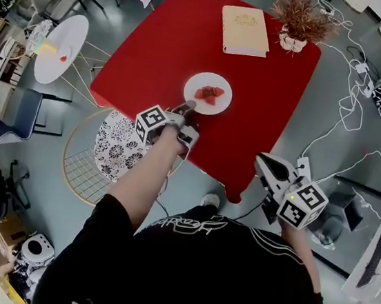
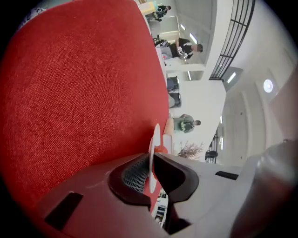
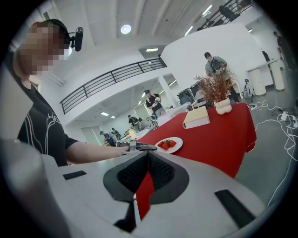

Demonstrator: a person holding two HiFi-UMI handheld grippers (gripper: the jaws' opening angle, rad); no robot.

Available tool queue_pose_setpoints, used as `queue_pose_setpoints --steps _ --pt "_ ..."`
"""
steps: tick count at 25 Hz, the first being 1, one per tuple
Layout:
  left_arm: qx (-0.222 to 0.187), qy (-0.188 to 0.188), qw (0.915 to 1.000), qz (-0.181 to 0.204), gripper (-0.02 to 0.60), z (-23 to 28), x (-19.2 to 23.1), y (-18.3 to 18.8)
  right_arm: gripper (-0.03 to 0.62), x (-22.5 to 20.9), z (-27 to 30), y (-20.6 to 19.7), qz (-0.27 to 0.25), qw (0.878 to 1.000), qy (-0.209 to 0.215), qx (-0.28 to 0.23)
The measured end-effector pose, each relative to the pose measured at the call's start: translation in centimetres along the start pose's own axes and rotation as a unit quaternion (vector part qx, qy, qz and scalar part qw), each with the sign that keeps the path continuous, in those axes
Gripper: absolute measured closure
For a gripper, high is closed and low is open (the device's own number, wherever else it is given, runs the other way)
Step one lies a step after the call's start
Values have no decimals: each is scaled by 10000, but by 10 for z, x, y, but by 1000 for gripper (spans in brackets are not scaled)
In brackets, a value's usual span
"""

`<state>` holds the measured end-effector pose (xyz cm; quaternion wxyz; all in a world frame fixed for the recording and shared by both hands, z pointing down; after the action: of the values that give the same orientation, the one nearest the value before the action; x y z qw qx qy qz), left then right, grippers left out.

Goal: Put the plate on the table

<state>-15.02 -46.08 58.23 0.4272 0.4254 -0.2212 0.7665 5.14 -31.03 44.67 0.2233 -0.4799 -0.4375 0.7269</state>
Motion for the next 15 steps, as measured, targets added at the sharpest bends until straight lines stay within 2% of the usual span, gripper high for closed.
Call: queue_pose_setpoints --steps 5,11,15 --pt "58 -208 9996 161 467 0 -8 -1 586 -3 -1 -1 192 9998 51 -94" --pt "296 -221 9983 456 445 1 -12 -6 586 -2 0 -1 272 9996 93 -83" --pt "421 -261 9941 965 413 2 -18 -8 586 -3 1 0 256 9996 92 -92"
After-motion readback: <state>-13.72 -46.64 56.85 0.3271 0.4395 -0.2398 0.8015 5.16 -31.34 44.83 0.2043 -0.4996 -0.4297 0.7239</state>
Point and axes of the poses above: the fingertips, and each gripper's own axes: z forward along the fingers, x to its left, y out of its top, the point moved 1 cm from there along -z, backward along the fingers, and after that the axes turned 14 degrees about y, right-handed, at the moved point
